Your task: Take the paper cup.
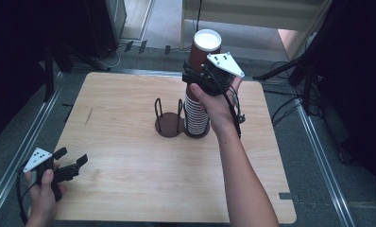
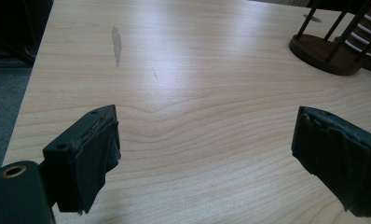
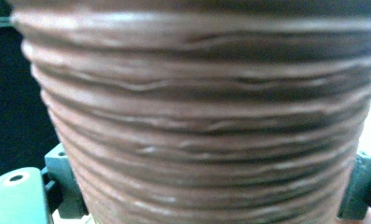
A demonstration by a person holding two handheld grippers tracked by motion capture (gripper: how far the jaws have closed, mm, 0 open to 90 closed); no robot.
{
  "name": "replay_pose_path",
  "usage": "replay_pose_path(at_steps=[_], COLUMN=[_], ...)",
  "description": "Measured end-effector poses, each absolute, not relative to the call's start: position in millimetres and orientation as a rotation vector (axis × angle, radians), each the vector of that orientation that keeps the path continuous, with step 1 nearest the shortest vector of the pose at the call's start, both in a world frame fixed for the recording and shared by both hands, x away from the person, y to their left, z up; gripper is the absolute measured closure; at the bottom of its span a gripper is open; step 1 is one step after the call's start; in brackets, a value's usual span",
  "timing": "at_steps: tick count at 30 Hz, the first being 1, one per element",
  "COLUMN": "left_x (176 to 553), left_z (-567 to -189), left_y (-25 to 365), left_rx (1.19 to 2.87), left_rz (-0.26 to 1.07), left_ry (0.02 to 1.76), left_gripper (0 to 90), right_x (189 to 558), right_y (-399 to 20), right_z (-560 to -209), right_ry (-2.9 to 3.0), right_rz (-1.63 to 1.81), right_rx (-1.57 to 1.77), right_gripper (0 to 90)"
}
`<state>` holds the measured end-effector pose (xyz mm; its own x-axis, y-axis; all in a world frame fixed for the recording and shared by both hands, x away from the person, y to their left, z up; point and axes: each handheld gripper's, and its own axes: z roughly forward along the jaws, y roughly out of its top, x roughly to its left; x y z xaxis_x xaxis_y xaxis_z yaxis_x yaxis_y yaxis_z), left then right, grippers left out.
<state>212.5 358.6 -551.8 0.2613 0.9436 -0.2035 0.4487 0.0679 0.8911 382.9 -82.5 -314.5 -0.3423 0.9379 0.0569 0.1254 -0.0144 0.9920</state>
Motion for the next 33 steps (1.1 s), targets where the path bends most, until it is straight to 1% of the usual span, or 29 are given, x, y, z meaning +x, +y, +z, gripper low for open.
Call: replay_pose_path(at_steps=[10, 22, 30, 33], left_x=[212.4, 212.7, 212.5, 212.7], left_z=[-551.8, -551.8, -552.0, -552.1], left_y=[358.4, 358.3, 358.2, 358.3], left_rx=[1.542, 1.541, 1.534, 1.530], left_rz=[0.631, 0.627, 0.600, 0.597], left_ry=[1.339, 1.339, 1.306, 1.303], left_gripper=[8.8, 8.8, 8.8, 8.8], right_x=[371.5, 351.7, 335.1, 327.9], right_y=[-87.6, -114.8, -137.9, -148.5], right_z=[-298.7, -287.9, -302.2, -312.4], right_ry=[1.526, 1.478, 1.475, 1.479], right_rz=[1.426, 1.444, 1.417, 1.405], right_rx=[1.124, 1.150, 1.195, 1.211], right_gripper=[11.3, 11.2, 11.2, 11.2])
